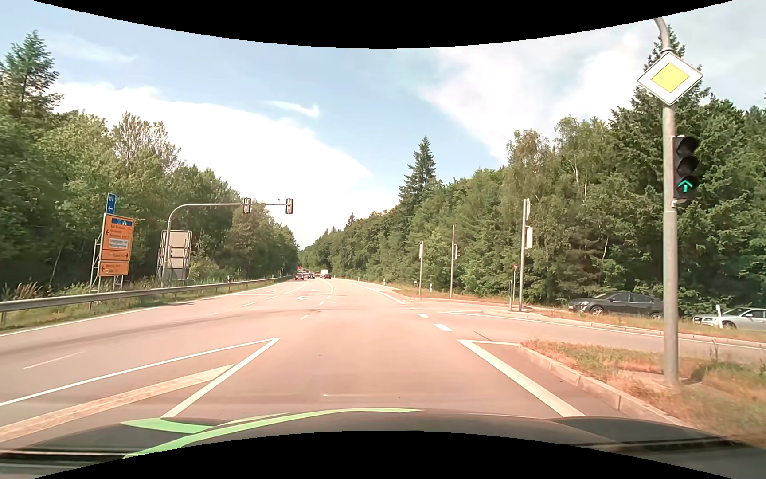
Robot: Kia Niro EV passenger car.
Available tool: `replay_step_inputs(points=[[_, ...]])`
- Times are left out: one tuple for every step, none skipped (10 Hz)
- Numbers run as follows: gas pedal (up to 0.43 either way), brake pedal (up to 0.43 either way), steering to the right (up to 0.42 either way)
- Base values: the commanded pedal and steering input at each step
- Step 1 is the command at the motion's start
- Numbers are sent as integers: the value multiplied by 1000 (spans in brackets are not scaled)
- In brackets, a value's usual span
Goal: Follow the waypoints while adhering to traffic rules and regulations
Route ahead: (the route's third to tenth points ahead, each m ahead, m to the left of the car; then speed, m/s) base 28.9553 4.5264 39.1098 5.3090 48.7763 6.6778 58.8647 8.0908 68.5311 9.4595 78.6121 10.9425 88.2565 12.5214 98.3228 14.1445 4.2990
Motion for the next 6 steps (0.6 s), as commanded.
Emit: replay_step_inputs(points=[[378,0,-38],[378,0,-38],[378,0,-37],[378,0,-37],[378,0,-35],[378,0,-33]])
